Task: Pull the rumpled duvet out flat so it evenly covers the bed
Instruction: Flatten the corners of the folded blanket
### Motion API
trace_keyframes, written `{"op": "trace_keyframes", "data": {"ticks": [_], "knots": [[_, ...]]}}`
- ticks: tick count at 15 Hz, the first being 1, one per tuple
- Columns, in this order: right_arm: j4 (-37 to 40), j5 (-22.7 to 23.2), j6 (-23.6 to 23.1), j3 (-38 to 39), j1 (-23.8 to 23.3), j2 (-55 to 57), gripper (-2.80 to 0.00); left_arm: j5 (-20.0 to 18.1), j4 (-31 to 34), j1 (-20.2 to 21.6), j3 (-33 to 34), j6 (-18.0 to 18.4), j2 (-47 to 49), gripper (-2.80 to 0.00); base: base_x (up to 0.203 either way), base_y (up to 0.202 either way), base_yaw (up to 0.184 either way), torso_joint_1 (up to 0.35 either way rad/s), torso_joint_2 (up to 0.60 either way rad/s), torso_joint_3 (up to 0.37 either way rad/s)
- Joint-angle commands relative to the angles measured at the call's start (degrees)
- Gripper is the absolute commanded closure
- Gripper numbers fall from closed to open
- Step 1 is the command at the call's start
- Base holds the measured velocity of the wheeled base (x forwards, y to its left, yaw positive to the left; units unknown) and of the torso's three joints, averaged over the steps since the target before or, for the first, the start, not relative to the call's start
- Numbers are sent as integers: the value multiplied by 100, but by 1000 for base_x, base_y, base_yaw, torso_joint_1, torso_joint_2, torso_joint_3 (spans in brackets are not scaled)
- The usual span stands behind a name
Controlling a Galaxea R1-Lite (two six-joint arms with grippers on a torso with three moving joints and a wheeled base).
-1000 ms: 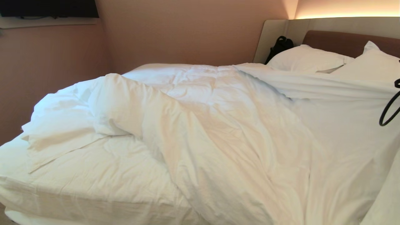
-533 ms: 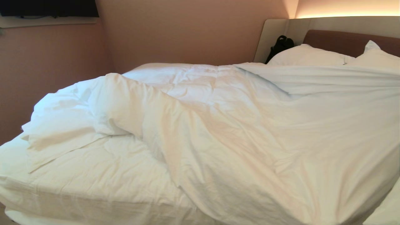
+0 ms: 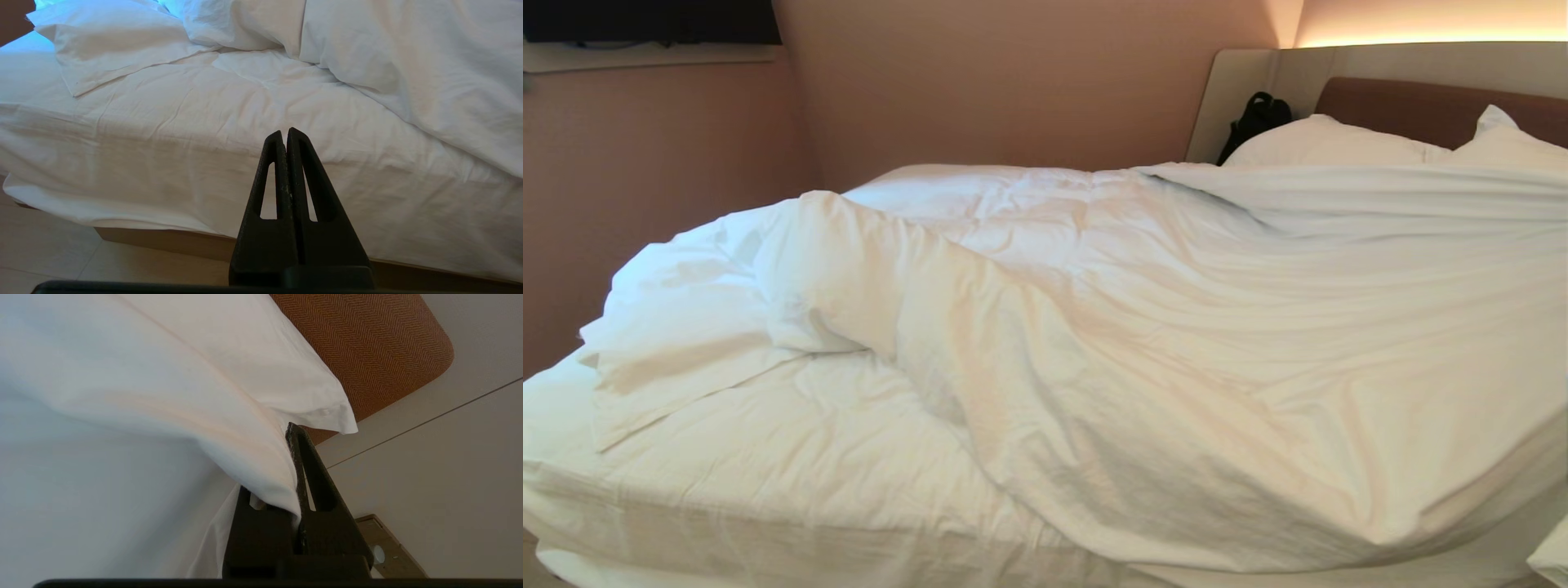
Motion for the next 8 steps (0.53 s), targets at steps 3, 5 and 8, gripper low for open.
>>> {"op": "trace_keyframes", "data": {"ticks": [3,5,8], "knots": [[539,739,226,111,-16,-221,0,4,-2,2,0,-5,9,0,0,0,0,0,0,0],[1100,1513,664,272,123,-479,0,4,-2,2,0,-5,9,0,0,0,0,0,0,0],[2219,2707,1078,450,472,-929,0,4,-2,2,0,-5,9,0,0,0,0,0,0,0]]}}
